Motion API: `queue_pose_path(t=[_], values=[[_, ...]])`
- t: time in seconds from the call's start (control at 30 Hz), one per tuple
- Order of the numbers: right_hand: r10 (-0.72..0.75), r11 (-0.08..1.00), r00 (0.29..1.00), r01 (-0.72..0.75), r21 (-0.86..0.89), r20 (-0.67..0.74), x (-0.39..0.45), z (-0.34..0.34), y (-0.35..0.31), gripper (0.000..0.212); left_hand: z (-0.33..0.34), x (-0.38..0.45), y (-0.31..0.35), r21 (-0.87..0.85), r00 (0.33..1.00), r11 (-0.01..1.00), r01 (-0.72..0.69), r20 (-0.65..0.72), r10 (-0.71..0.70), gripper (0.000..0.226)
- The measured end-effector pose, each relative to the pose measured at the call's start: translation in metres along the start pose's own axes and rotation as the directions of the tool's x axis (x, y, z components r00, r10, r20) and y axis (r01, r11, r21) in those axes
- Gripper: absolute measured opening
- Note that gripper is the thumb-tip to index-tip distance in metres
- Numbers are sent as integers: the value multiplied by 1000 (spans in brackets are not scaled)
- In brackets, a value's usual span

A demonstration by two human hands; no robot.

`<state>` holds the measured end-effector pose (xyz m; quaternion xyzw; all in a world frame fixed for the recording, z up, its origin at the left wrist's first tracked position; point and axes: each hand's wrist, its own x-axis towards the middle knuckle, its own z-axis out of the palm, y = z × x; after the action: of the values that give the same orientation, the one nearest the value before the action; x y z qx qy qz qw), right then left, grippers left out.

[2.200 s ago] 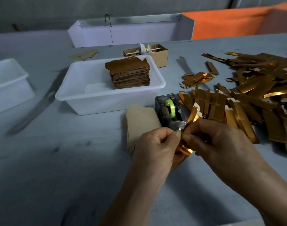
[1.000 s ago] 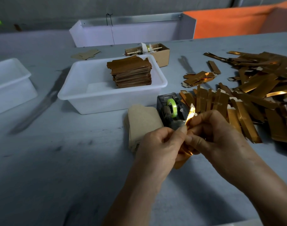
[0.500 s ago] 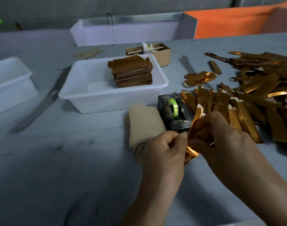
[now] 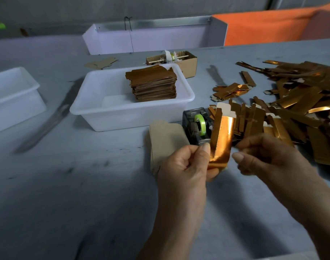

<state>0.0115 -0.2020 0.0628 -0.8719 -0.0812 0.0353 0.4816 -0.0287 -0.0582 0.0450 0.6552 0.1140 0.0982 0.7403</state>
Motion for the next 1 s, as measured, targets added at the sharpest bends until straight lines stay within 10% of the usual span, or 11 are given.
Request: queue_pose_path(t=[0.3,0.63,0.87,1.0], values=[[-9,961,998,-9,277,64,-2,27,-6,38,-2,-1,2,48,998,997,60,19,-61,20],[-97,922,980,23,387,174,-1,18,-1,24,-22,15,8,-385,799,708,592,393,-454,40],[-90,923,975,4,386,205,1,18,3,21,-25,14,6,-338,808,757,559,427,-406,19],[-27,912,981,-54,407,191,1,21,6,24,-19,7,2,-31,961,980,195,207,-185,14]])
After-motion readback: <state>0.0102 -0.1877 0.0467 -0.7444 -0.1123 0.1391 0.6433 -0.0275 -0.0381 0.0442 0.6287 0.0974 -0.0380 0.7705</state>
